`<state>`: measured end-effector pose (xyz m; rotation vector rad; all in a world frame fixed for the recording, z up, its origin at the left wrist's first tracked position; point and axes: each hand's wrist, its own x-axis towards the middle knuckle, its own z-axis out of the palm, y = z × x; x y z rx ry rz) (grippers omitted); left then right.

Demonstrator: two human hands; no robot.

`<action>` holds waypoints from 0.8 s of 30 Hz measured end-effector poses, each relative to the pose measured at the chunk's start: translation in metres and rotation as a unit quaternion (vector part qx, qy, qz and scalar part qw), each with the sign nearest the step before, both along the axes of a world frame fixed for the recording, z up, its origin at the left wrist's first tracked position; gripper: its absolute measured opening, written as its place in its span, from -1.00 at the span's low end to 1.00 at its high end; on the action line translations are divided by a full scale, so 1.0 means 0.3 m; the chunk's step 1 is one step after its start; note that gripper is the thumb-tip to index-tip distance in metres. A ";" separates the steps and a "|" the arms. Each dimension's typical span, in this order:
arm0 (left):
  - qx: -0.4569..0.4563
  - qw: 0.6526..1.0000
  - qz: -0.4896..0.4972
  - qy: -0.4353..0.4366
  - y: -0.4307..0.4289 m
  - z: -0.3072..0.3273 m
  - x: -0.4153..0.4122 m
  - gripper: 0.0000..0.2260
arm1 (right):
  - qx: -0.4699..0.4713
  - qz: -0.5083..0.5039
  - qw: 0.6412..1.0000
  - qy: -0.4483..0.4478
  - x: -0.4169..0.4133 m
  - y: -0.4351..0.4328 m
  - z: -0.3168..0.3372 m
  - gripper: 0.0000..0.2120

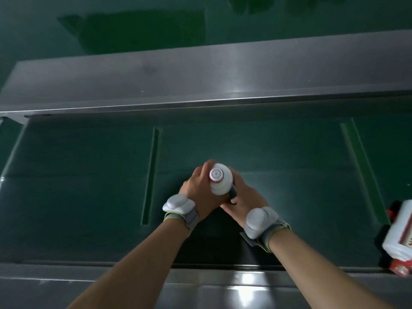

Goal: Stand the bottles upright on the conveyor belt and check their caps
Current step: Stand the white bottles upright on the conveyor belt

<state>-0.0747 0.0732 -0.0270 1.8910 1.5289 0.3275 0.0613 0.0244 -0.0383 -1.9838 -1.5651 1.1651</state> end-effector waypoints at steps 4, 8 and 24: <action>-0.009 0.999 0.032 0.010 0.091 -0.006 -0.071 -0.41 | 0.002 -0.001 1.000 -0.022 -0.100 0.083 -0.003 -0.15; -0.007 0.997 0.071 0.012 0.143 -0.030 -0.093 -0.42 | 0.000 -0.006 0.999 -0.039 -0.142 0.150 -0.031 -0.14; 0.037 0.996 0.076 -0.012 0.153 -0.192 -0.123 -0.22 | -0.006 -0.208 0.893 -0.400 0.702 -0.242 -0.073 -0.83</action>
